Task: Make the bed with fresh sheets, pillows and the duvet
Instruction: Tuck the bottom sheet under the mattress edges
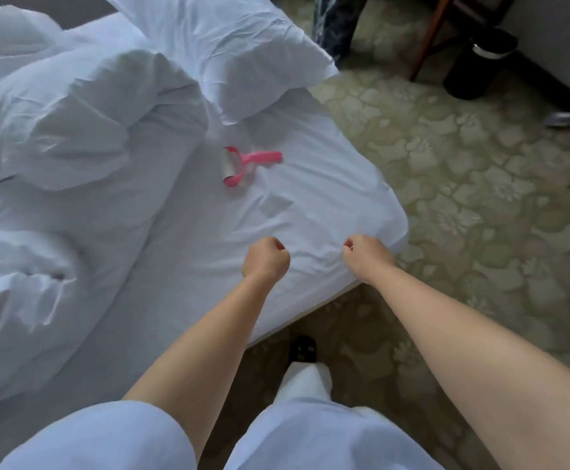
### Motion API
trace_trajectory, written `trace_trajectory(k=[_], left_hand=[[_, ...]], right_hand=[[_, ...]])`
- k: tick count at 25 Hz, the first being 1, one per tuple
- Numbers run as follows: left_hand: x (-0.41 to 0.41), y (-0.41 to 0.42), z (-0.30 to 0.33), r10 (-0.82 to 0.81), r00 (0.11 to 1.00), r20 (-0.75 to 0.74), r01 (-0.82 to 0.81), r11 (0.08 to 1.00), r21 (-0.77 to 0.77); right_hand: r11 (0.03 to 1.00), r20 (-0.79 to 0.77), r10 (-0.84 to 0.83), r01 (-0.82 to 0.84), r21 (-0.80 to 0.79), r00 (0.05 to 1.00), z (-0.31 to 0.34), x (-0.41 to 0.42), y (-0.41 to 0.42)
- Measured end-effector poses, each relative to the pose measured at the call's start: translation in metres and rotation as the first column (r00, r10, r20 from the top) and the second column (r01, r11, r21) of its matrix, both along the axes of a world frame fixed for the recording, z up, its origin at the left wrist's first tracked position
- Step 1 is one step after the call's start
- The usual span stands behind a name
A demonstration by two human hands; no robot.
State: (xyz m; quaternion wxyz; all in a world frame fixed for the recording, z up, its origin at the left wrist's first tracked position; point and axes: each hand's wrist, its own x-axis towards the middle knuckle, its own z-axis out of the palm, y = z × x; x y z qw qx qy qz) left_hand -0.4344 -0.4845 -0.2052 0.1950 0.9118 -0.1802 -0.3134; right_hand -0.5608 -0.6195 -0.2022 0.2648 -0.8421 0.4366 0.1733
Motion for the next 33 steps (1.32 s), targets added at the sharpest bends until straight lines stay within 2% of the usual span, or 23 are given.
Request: trace_trajectory(k=[5,9,16,21,25,27,33], left_hand=[[0.009,-0.114,-0.003,-0.089,0.995,-0.041,0.090,0.995,0.035],[0.007,-0.201,-0.014,-0.063,0.997,-0.040,0.066,0.995,0.072],[-0.022,-0.347,-0.028,0.218,0.974,-0.063,-0.210,0.971,0.114],[-0.014,-0.405,-0.035,0.394,0.916,-0.079,-0.385,0.917,0.103],[0.030,-0.446,-0.061,0.540,0.833,-0.115,-0.538,0.841,0.056],[0.053,-0.474,-0.069,0.557,0.820,-0.129,-0.555,0.830,0.055],[0.152,-0.551,-0.059,0.617,0.775,-0.135,-0.612,0.787,0.080]], right_hand=[[0.999,-0.035,-0.002,0.004,0.050,0.999,-0.009,0.010,-0.101],[0.993,-0.050,0.068,-0.063,0.100,0.996,-0.022,0.015,-0.191],[0.951,-0.020,0.270,-0.264,0.161,0.963,-0.035,0.039,-0.361],[0.888,-0.038,0.421,-0.404,0.218,0.906,-0.040,0.075,-0.432],[0.853,0.016,0.480,-0.471,0.227,0.877,-0.046,0.127,-0.473],[0.840,0.045,0.496,-0.493,0.226,0.867,-0.048,0.153,-0.497],[0.800,-0.040,0.574,-0.549,0.240,0.818,-0.035,0.256,-0.579]])
